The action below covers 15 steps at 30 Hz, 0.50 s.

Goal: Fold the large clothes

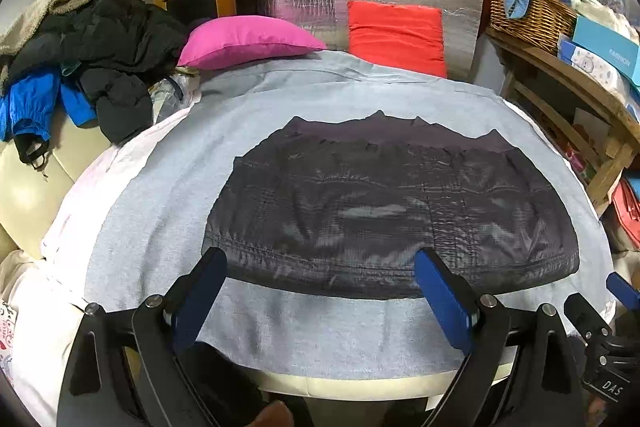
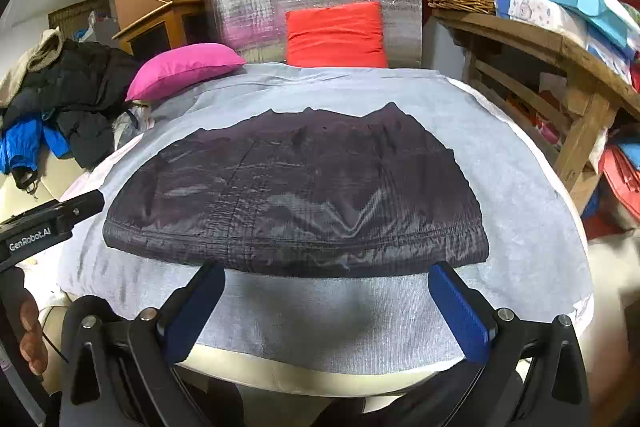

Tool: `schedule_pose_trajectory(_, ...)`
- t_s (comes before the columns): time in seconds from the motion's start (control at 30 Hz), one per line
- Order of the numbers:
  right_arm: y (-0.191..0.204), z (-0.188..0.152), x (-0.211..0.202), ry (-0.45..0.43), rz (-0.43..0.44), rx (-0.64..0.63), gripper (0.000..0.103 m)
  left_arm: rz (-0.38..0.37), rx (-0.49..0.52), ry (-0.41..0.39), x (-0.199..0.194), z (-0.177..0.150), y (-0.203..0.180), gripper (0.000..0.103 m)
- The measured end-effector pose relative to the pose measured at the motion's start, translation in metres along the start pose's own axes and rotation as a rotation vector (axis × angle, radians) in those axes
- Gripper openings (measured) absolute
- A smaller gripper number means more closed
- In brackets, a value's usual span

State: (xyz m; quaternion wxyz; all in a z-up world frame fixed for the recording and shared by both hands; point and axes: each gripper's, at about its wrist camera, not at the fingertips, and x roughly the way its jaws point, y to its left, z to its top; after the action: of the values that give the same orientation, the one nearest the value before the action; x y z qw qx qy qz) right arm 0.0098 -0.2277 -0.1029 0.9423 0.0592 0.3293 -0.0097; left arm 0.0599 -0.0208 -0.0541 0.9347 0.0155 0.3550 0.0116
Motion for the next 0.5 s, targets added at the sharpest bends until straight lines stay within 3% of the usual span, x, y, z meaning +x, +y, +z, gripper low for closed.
schedule_pose_trajectory(0.1,0.003,0.003,-0.001,-0.011,-0.012,-0.018,0.103,0.003,-0.007,0.002,-0.001,0.001,0.0,0.101)
schedule_pose_trajectory(0.5,0.006,0.012,0.008,-0.016,-0.029,-0.051,0.103,0.004,-0.057,0.053,0.018,0.008,0.005,0.101)
